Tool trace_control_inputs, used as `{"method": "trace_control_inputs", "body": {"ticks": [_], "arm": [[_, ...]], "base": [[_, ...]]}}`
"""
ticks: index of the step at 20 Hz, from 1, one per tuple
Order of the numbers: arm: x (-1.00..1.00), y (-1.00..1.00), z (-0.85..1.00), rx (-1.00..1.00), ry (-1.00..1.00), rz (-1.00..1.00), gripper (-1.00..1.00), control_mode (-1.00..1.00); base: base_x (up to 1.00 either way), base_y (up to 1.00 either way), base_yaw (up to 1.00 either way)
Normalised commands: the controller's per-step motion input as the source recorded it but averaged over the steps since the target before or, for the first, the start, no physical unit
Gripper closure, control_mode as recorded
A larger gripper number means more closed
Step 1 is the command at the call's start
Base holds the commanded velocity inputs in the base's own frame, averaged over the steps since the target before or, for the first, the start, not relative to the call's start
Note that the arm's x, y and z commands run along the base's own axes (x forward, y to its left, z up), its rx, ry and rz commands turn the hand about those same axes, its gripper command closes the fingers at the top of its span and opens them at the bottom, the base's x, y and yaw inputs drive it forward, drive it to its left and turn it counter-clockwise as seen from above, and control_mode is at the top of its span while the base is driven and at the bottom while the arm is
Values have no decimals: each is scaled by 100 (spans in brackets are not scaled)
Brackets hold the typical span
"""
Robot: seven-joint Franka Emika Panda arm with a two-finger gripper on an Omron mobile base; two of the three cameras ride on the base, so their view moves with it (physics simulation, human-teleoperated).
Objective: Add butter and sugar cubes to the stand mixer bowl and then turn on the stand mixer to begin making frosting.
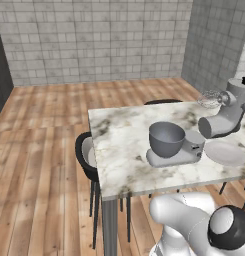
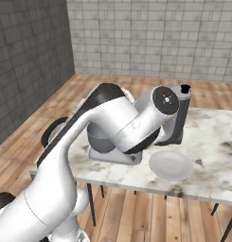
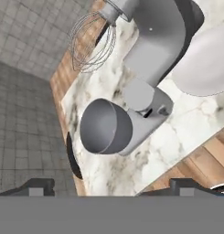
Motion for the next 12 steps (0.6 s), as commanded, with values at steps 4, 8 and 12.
{"method": "trace_control_inputs", "body": {"ticks": [4, 8, 12], "arm": [[0, -71, -11, 22, -38, 0, -100, -100], [0, -83, -12, 17, -31, 0, -100, -100], [4, -73, -13, 16, -27, 0, -100, -100]], "base": [[0, 0, 0], [0, 0, 0], [0, 0, 0]]}}
